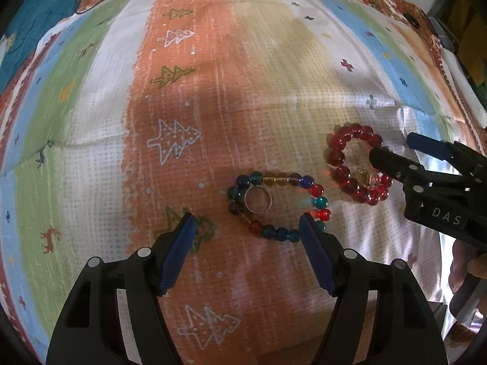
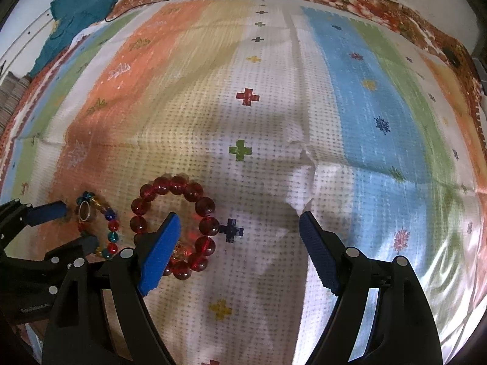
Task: Organize jewelry
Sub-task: 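Grasp the multicolour bead bracelet with the left tool while the right grasps the red bead bracelet, then lift both held bracelets and carry them over the silver tin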
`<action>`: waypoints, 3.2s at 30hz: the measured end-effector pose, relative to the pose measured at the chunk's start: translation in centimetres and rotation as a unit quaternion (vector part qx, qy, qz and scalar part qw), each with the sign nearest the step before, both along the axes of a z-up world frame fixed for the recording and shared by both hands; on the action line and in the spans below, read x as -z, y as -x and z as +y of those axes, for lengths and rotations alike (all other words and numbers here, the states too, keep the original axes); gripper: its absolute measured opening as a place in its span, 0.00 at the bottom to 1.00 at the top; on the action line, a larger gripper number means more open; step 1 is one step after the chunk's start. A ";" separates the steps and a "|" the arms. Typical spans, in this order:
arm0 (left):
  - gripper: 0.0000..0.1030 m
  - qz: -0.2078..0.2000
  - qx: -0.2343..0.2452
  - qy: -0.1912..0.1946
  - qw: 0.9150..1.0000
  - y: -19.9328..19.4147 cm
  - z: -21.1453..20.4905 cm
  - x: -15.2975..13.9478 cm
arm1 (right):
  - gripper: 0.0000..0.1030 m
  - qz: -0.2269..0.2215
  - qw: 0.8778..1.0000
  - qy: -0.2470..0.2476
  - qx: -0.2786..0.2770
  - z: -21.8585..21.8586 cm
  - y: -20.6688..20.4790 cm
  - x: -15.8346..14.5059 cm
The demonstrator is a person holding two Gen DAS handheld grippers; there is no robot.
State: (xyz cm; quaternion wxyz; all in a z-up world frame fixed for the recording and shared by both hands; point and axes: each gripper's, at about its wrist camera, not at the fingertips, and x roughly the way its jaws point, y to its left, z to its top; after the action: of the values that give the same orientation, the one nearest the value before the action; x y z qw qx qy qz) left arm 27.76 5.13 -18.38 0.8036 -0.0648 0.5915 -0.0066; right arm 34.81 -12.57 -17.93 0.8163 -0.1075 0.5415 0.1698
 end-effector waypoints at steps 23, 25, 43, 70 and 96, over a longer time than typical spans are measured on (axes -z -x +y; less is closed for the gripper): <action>0.13 0.007 -0.038 -0.028 0.999 0.9 2.0 0.3 | 0.44 0.001 1.000 0.018 -0.012 -0.3 0.1 0.4; 0.09 0.006 -0.038 -0.031 0.999 0.9 2.1 0.3 | 0.32 0.003 1.000 0.017 -0.016 -0.2 0.2 0.3; 0.09 -0.022 -0.044 -0.019 0.999 0.7 2.0 -3.1 | 0.14 -0.010 0.999 -0.016 -0.026 0.1 2.2 -2.8; 0.09 -0.061 -0.015 -0.027 0.998 2.2 -0.4 -8.1 | 0.14 -0.055 0.997 -0.038 -0.047 -0.3 6.4 -7.9; 0.09 -0.092 0.010 -0.019 0.996 8.1 -3.3 -12.0 | 0.14 -0.119 0.990 -0.044 -0.063 -1.5 11.9 -12.5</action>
State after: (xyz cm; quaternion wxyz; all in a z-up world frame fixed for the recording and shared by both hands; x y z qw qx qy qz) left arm 19.65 1.81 -6.38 0.8557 -0.0426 0.5156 -0.0094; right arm 22.87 -14.08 -5.38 0.8665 -0.1253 0.4244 0.2309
